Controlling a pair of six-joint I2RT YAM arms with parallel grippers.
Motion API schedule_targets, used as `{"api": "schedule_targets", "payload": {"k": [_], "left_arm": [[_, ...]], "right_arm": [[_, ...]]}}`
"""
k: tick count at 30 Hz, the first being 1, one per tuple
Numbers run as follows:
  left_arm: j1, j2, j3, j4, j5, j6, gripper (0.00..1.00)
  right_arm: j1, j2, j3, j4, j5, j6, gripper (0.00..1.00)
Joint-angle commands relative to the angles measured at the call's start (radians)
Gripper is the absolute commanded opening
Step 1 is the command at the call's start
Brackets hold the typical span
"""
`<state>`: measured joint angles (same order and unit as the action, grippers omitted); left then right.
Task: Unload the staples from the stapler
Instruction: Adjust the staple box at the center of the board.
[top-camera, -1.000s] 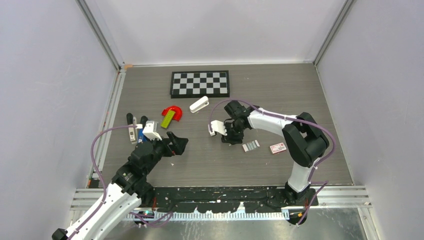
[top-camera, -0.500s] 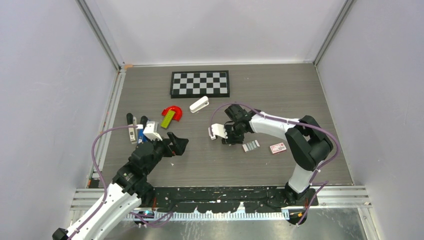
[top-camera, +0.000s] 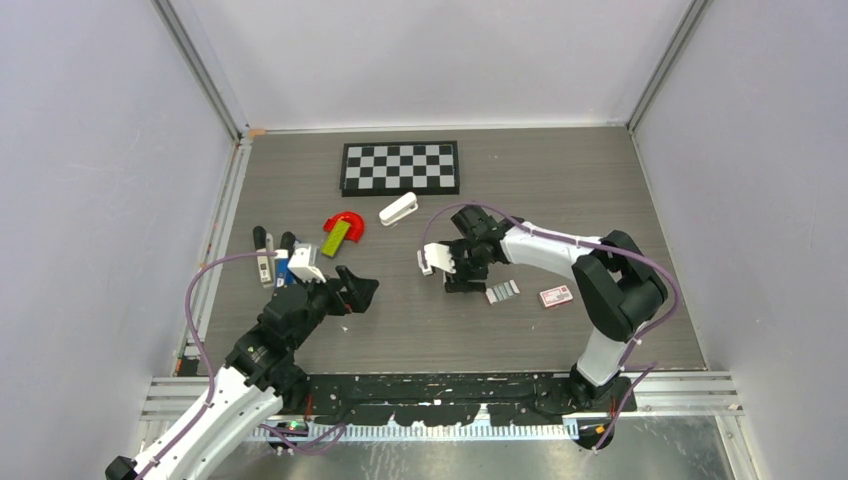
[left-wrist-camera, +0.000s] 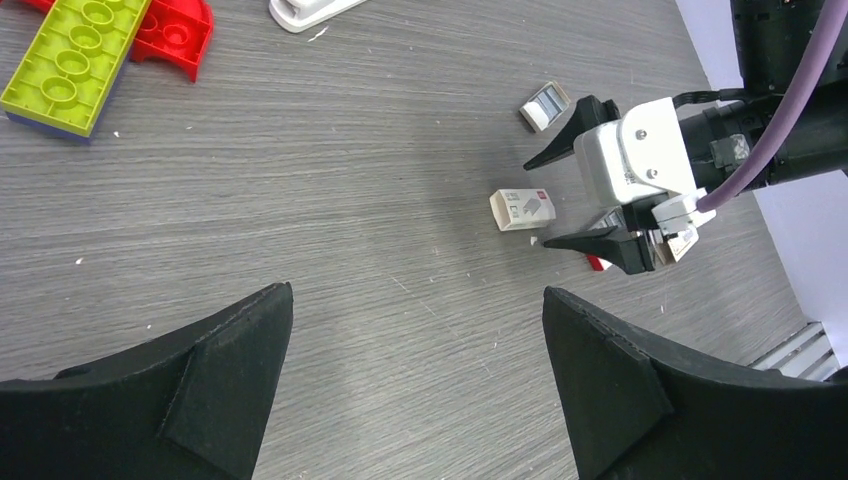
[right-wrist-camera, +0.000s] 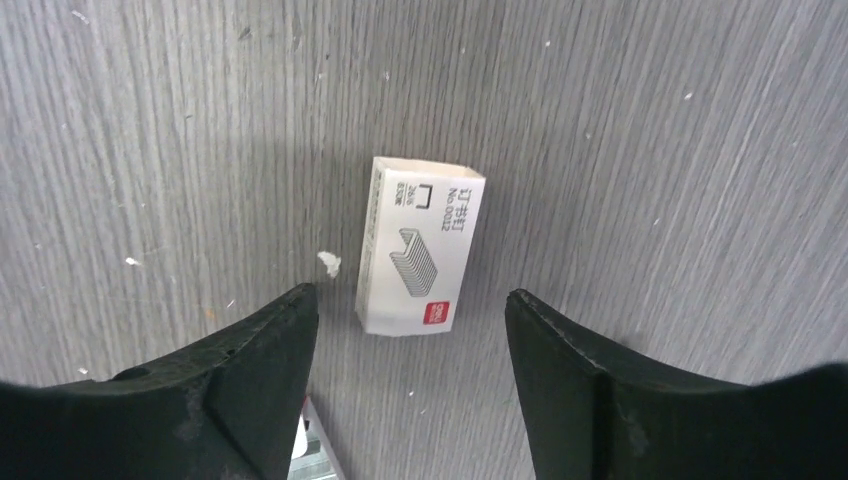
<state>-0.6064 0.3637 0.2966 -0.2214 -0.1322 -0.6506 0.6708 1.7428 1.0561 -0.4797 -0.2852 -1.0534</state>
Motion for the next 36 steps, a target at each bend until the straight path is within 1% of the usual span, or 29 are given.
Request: {"api": "schedule_targets", "payload": {"k": [1, 5, 7, 10, 11, 14, 16, 18, 19, 22, 25, 28, 33, 36], "left_arm": [[0.003, 0.014, 0.005, 0.055, 0.036, 0.026, 0.98], [0.002, 0.076, 0.021, 0.112, 0.086, 0.078, 1.0], [0.002, 0.132, 0.03, 0.177, 0.119, 0.105, 1.0], [0.003, 0.265, 0.048, 0.315, 0.207, 0.137, 1.0], [0.002, 0.342, 0.062, 0.367, 0.252, 0.148, 1.0], [0.003, 0.535, 0.113, 0.513, 0.352, 0.183, 1.0], [0.003, 0.659, 0.164, 0.591, 0.414, 0.209, 1.0], [0.003, 0.763, 0.21, 0.66, 0.475, 0.259, 1.0], [0.002, 0.807, 0.226, 0.69, 0.484, 0.276, 1.0], [0.001, 0.909, 0.27, 0.755, 0.496, 0.343, 1.0], [-0.007, 0.986, 0.314, 0.766, 0.488, 0.372, 1.0], [-0.036, 1.056, 0.357, 0.758, 0.445, 0.414, 1.0], [-0.087, 1.196, 0.516, 0.643, 0.366, 0.502, 1.0], [-0.115, 1.298, 0.628, 0.566, 0.342, 0.569, 1.0]], "right_arm": [[-0.034, -0.086, 0.028, -0.056, -0.091, 0.043, 0.76], [-0.085, -0.157, 0.084, -0.166, -0.195, 0.074, 0.86], [-0.105, -0.179, 0.121, -0.237, -0.228, 0.096, 0.88], [-0.166, -0.204, 0.177, -0.314, -0.314, 0.176, 0.89], [-0.199, -0.21, 0.193, -0.325, -0.35, 0.22, 0.89], [-0.321, -0.209, 0.223, -0.305, -0.499, 0.391, 0.87], [-0.393, -0.199, 0.226, -0.266, -0.56, 0.501, 0.85], [-0.447, -0.187, 0.213, -0.202, -0.588, 0.619, 0.83], [-0.465, -0.18, 0.211, -0.182, -0.592, 0.658, 0.82], [-0.502, -0.151, 0.22, -0.158, -0.579, 0.723, 0.8], [-0.526, -0.135, 0.228, -0.15, -0.571, 0.764, 0.79], [-0.545, -0.118, 0.23, -0.14, -0.562, 0.791, 0.79], [-0.575, -0.087, 0.232, -0.116, -0.522, 0.841, 0.76], [-0.601, -0.079, 0.234, -0.102, -0.514, 0.878, 0.7]]}}
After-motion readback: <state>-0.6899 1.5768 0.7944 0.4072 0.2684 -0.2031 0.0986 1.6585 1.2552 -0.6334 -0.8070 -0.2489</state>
